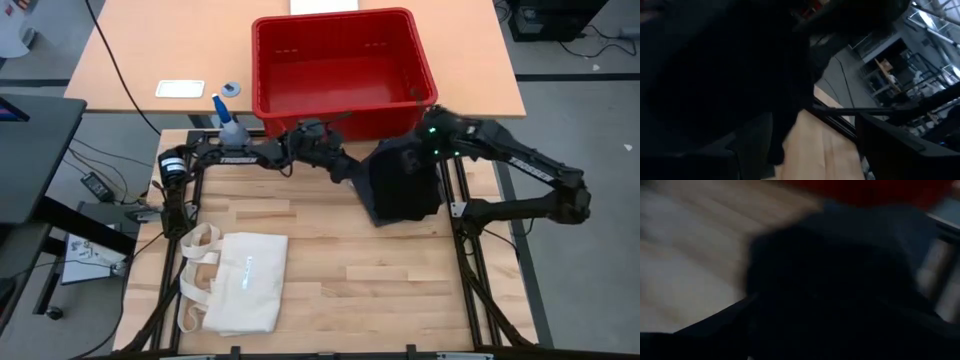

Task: Fold laundry
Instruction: Put the folded black pants into the red bin

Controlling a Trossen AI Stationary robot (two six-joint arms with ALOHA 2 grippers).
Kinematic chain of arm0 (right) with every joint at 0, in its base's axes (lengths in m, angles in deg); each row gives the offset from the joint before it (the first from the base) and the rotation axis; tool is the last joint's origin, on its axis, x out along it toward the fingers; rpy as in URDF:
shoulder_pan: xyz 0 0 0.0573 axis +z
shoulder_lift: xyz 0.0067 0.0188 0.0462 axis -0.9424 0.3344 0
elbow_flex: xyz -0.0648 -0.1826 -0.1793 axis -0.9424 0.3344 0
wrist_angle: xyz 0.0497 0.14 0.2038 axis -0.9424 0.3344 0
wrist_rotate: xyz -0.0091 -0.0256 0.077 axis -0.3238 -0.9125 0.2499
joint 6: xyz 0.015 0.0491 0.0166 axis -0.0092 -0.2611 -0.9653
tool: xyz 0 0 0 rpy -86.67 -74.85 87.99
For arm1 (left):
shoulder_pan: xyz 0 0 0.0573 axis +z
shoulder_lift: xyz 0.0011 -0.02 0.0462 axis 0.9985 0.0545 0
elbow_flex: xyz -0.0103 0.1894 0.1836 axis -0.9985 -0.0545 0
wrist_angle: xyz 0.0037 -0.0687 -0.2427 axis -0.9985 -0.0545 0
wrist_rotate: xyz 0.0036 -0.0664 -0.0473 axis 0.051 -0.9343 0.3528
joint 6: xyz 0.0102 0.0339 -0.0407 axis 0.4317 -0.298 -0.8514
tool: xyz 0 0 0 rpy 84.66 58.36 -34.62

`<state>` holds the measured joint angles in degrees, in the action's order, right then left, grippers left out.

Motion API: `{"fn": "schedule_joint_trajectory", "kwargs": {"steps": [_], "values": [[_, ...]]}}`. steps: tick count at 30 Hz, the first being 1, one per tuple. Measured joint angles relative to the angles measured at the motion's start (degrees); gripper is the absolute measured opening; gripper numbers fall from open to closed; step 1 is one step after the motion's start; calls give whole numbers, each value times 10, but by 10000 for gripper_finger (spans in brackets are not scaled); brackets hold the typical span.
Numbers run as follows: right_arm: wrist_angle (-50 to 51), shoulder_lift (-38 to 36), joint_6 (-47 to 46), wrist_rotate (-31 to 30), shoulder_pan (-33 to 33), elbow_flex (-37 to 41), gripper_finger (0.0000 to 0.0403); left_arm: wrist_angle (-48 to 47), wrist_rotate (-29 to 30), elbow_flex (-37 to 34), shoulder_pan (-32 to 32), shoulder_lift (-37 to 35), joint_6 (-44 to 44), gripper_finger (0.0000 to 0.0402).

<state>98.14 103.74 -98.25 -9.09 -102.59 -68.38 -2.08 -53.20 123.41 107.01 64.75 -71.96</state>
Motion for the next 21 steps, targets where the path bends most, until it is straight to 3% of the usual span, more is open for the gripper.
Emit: {"fn": "schedule_joint_trajectory", "kwargs": {"steps": [2, 5, 9, 12, 16, 21], "values": [[9, -1, 14, -44, -1, 40, 356, -20, 5, 17, 6, -1, 11, 288], [-69, -12, 28, -107, 1, 124, 343, -34, 6, 29, 14, -10, 28, 288], [-200, -11, 24, -100, -11, 250, 330, -49, 4, 31, 27, -24, 33, 288], [-223, -6, -6, -93, -23, 308, 320, -73, -6, 30, 35, -27, 33, 288], [-203, -19, -8, -82, -41, 291, 307, -80, -32, 30, 42, -28, 30, 288], [-144, -24, -70, -65, -58, 172, 296, -87, -59, 30, 42, -29, 32, 288]]}}
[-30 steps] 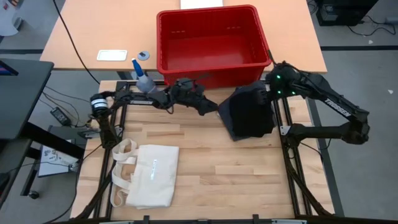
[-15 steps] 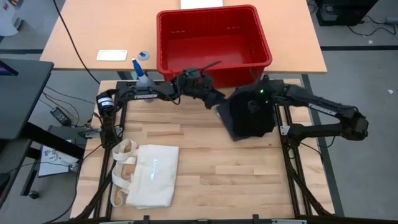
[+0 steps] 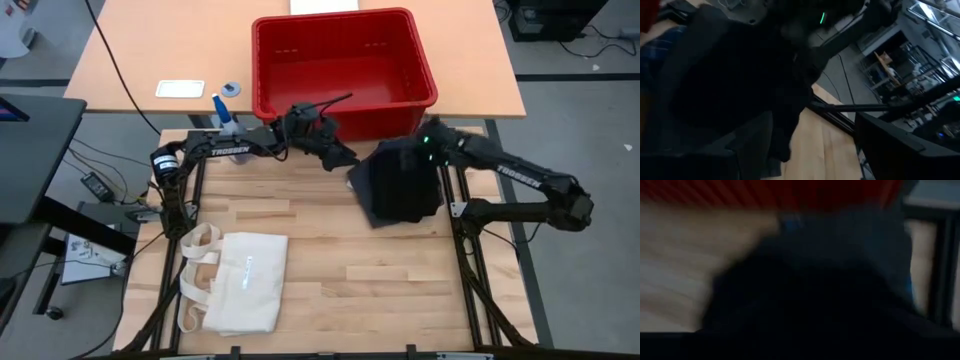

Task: Fold laundry
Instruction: Put the folded black pants into the red bin

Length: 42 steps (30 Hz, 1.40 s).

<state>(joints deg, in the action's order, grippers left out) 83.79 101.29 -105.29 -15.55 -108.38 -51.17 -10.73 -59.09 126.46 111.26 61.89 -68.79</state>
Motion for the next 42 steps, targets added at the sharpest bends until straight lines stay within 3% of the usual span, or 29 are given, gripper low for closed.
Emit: {"fn": "schedule_joint_trajectory", "kwargs": {"steps": [3, 7, 9, 12, 14, 17, 22, 24, 28, 31, 36, 42], "values": [[25, 1, -21, -16, 10, -73, 293, 0, -15, 0, 0, 0, 1, 288], [72, 0, -17, -123, 48, -141, 288, 0, -29, 0, -1, 0, 2, 288], [63, -1, 0, -87, 65, -146, 287, 0, -39, 0, -1, 0, 10, 288], [71, 9, -8, 44, 84, -136, 287, 0, -42, 0, 1, 0, 16, 288], [102, 16, -42, 72, 101, -122, 286, -3, -44, 0, 3, 0, 15, 288], [146, 22, -78, 41, 120, -95, 284, -4, -53, 0, 6, 0, 15, 288], [190, 37, -104, -116, 102, -59, 278, -4, -58, 0, 6, 0, 16, 288], [184, 44, -104, -142, 88, -53, 275, -3, -59, 0, 5, 0, 16, 288], [127, 54, -56, -100, 74, -42, 272, -4, -67, 0, 3, 0, 16, 288], [111, 66, -50, -100, 73, -24, 272, -11, -64, 0, -8, 0, 38, 288], [108, 89, -50, -87, 60, -9, 271, -45, -14, -1, -36, 3, 96, 288], [117, 69, -52, -81, 58, -78, 271, -33, 4, -1, -69, 65, 100, 288]]}}
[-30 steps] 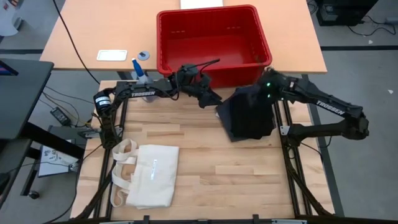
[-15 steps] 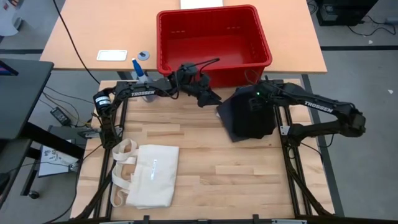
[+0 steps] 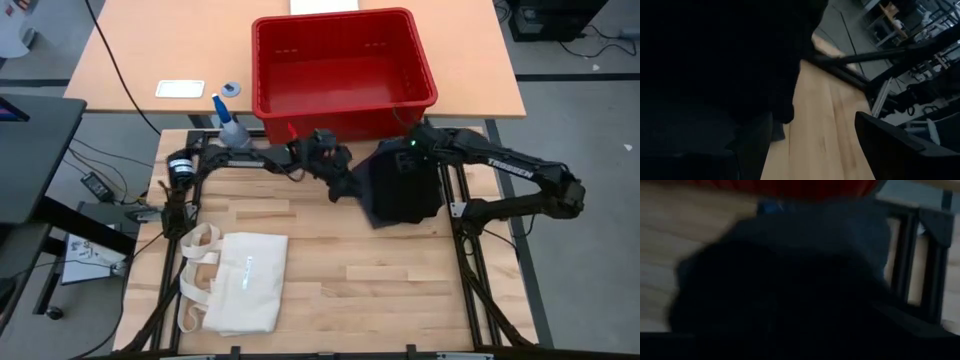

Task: Fold laundry
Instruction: Put the folded black pants into the red bin

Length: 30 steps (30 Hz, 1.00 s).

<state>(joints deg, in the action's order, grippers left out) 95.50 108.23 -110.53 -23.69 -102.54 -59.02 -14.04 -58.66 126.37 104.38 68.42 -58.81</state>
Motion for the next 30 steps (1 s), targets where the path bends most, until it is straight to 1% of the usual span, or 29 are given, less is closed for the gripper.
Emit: {"fn": "schedule_joint_trajectory", "kwargs": {"steps": [2, 4, 7, 9, 11, 12, 14, 17, 23, 26, 30], "values": [[22, -9, 3, 3, 0, -38, 271, 32, 2, 0, -8, 34, -24, 288], [45, -14, 7, 24, 2, -75, 271, 79, 15, -1, -13, 66, -63, 288], [61, -21, 13, 98, 6, -108, 271, 139, 30, 0, -15, 108, -141, 288], [56, -24, 16, 154, 9, -111, 271, 161, 30, 0, -16, 133, -206, 288], [55, -24, 18, 196, 11, -107, 271, 176, 28, 0, -16, 153, -259, 288], [55, -24, 20, 215, 11, -102, 271, 185, 27, 0, -16, 160, -280, 288], [51, -24, 20, 228, 13, -87, 271, 207, 25, 0, -17, 168, -312, 288], [50, -24, 20, 228, 14, -61, 271, 237, 32, 0, -20, 170, -324, 293], [14, -24, 20, 239, 14, -13, 271, 223, 115, 0, -36, 170, -315, 332], [-3, -24, 20, 244, 14, 3, 271, 229, 141, 0, -45, 170, -311, 348], [-26, -24, 20, 244, 11, 21, 271, 234, 165, 0, -55, 170, -296, 352]]}}
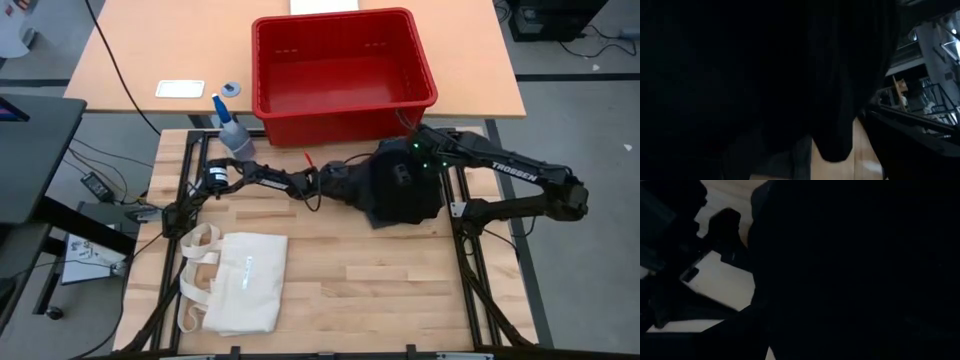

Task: Fold laundry
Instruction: Put the folded black pants into the red bin

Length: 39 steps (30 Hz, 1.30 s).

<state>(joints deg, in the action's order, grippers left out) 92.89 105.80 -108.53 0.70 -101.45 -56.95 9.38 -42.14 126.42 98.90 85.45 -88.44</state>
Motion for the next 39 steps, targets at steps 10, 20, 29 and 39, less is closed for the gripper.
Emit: {"fn": "schedule_joint_trajectory", "kwargs": {"steps": [10, 20, 29, 39], "values": [[-39, -1, -2, 30, -15, 14, 271, 22, -5, 90, -5, 68, -32, 304], [-21, -27, -15, 34, -16, -27, 271, -78, -129, 207, 16, 102, 46, 41], [0, -120, -126, 107, 18, -94, 272, -129, -198, 219, 79, 20, 123, 30], [-247, -269, -374, 81, 103, 102, 278, -211, -231, 218, 125, -6, 171, 30]]}}
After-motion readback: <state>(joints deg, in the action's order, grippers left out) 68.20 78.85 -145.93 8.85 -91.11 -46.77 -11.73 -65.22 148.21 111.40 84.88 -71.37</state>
